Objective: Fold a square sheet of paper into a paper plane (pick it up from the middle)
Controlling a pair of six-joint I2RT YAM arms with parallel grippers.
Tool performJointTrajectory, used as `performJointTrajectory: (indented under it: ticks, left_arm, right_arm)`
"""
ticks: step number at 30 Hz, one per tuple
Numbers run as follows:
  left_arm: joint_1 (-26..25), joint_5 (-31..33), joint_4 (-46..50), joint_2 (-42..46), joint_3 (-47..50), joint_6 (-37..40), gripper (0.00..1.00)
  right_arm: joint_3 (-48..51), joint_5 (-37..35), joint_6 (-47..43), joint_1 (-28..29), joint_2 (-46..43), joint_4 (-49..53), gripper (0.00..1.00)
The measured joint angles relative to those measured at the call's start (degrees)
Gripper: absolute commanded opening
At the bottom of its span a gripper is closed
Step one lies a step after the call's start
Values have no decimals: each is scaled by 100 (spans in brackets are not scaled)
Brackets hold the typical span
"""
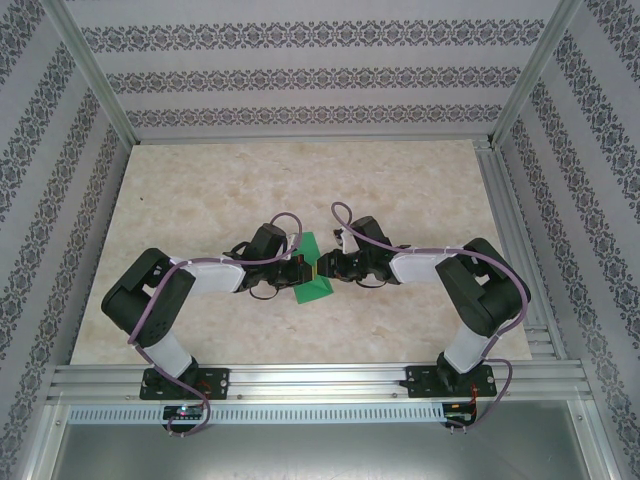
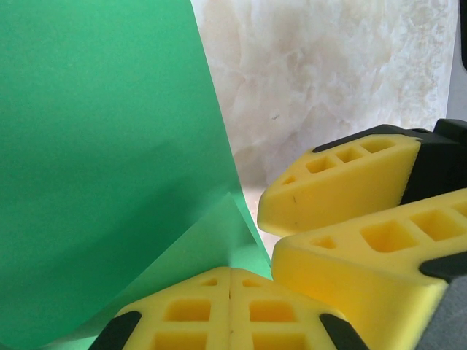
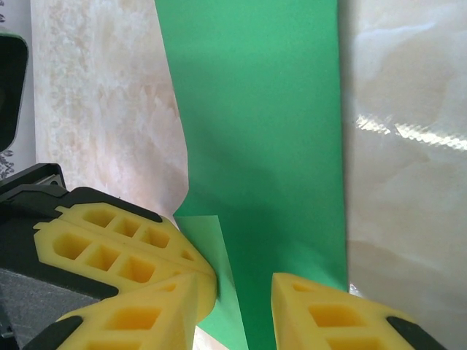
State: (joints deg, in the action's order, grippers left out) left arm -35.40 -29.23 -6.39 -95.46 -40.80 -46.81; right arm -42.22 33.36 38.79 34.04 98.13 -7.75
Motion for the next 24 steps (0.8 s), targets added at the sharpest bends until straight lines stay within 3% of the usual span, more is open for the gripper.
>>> performJointTrajectory:
  ticks: [15,24]
  left_arm:
    - [0,0,0,2,0,0,7]
    - [0,2,2,2,-42,7,14]
  right_arm:
    - [-55,-31,-144,48,151,59,8]
    - [-55,-315,-144,44,151,179,6]
